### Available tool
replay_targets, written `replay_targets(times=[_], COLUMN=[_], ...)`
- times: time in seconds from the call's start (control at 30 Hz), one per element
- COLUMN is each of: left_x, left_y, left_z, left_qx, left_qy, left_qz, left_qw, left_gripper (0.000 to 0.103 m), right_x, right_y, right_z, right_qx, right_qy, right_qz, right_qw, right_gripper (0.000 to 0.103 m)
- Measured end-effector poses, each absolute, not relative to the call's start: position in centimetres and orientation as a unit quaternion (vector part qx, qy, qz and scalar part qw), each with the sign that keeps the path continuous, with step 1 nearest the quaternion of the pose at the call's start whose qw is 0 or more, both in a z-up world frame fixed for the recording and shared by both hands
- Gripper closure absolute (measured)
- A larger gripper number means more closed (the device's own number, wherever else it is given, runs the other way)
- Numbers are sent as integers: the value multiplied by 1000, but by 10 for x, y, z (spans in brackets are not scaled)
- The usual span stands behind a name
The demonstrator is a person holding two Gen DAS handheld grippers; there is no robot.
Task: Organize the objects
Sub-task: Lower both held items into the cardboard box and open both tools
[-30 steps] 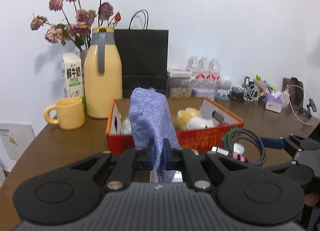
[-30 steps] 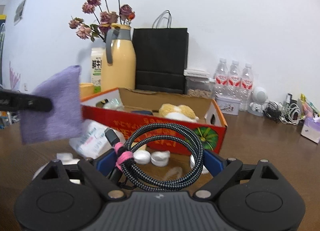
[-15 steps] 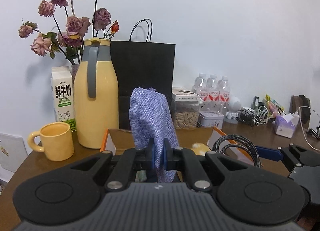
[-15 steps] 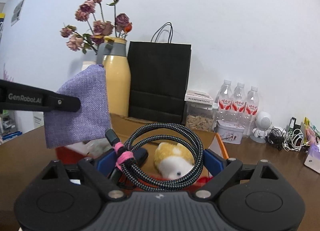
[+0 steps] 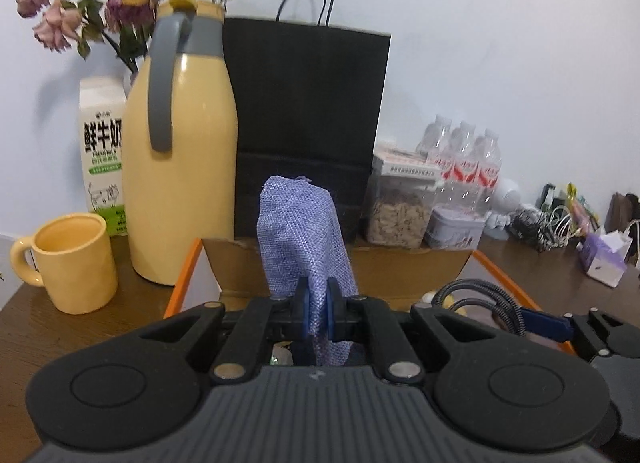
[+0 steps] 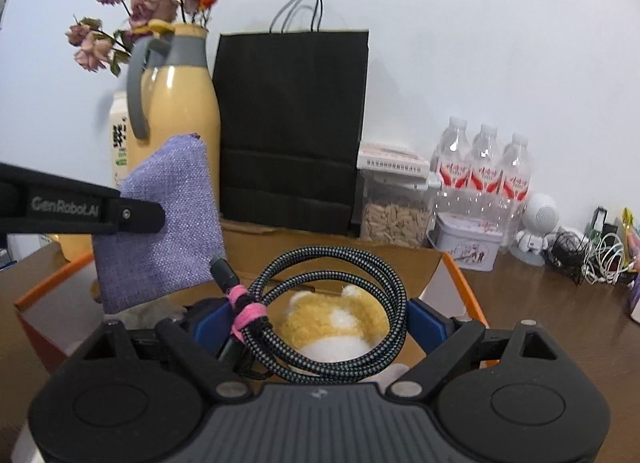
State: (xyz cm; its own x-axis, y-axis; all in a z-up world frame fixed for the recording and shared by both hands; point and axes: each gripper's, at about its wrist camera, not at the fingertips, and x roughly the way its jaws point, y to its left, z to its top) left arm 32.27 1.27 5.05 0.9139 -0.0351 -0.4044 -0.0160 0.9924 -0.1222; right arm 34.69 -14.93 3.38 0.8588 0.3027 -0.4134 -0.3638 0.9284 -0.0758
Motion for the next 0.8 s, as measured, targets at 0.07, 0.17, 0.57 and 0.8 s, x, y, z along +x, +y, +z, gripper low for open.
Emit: replay_targets(times=[0.07,0.17,0.57,0.8], left_x=[327,328,321,311], left_y=[12,11,10,8], left_z=[45,38,41,49], left_qx=[-57,-48,-42,-45], left_qy=[219,229,212,192], left_qz=[-6,-1,34,34], left_qw=[974,972,976,980], left_gripper=[94,74,0,0], right_x=[351,354,343,335], right_y=[-151,-154,-168,-174], right_z=[29,25,31,36], right_qx=[-76,-73,-48,-42], right_qy=[207,217,212,201], right_qz=[170,166,160,161], right_qw=[961,959,963,965], right_gripper=[11,11,0,0])
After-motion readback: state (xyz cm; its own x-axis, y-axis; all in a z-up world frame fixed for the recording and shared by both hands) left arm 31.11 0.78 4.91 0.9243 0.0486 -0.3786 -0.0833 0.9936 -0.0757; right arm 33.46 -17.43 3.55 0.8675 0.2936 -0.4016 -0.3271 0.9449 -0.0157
